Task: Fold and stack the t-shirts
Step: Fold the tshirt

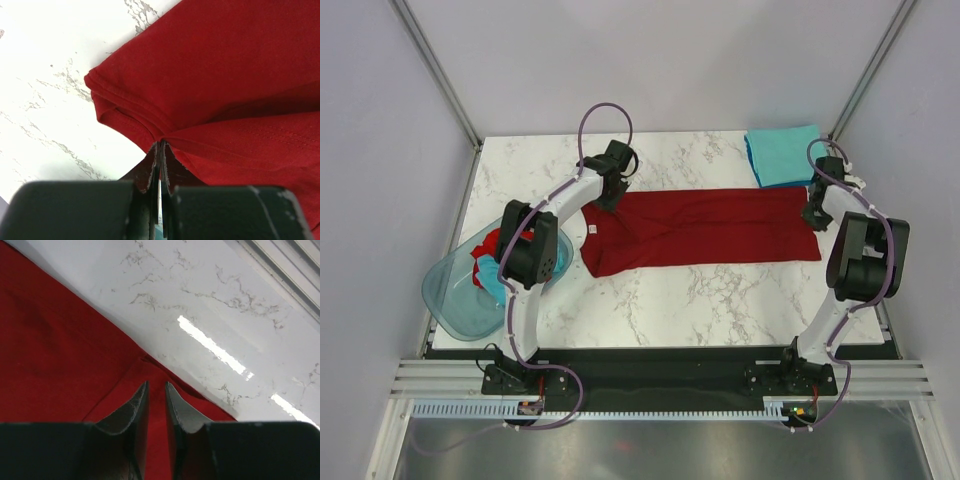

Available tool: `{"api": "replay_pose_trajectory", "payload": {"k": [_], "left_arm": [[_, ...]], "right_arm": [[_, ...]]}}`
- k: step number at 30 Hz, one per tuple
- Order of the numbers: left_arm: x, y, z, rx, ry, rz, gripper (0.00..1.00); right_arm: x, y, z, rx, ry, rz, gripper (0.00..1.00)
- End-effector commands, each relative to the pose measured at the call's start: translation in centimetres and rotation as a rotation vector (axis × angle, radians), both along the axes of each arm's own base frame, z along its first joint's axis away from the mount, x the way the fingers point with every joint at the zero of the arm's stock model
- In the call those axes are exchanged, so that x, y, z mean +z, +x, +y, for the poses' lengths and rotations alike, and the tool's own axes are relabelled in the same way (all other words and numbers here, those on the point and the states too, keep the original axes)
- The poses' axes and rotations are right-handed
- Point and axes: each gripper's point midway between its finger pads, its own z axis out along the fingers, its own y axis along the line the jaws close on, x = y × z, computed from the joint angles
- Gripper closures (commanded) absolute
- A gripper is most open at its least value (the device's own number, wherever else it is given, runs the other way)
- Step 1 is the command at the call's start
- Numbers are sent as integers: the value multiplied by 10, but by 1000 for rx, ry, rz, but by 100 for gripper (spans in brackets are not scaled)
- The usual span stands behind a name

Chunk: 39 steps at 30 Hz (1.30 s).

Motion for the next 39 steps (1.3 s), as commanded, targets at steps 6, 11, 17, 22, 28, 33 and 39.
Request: {"api": "replay_pose_trajectory", "payload": {"k": [6,11,17,22,28,33,39], "left_arm": [[25,21,-12,-14,-67,-72,98],[37,33,-20,-37,-88,-105,98],[56,56,-36,-90,-130,-171,98],[58,64,-44,-111,-156,-190,98],[49,61,-52,-142,-186,-164,98],[49,59,-63,-187,-233,-152,98],[51,57,-87,-287,-317,-139,98]], "right_arm": [[-20,10,14,140,20,8,62],[38,33,52,322,-40,-184,56],[92,47,119,549,47,-438,51],[107,47,220,922,57,-580,45],[108,40,306,1205,12,-619,52],[116,28,367,1371,-82,-643,50],[89,13,412,1490,-176,-571,52]]}}
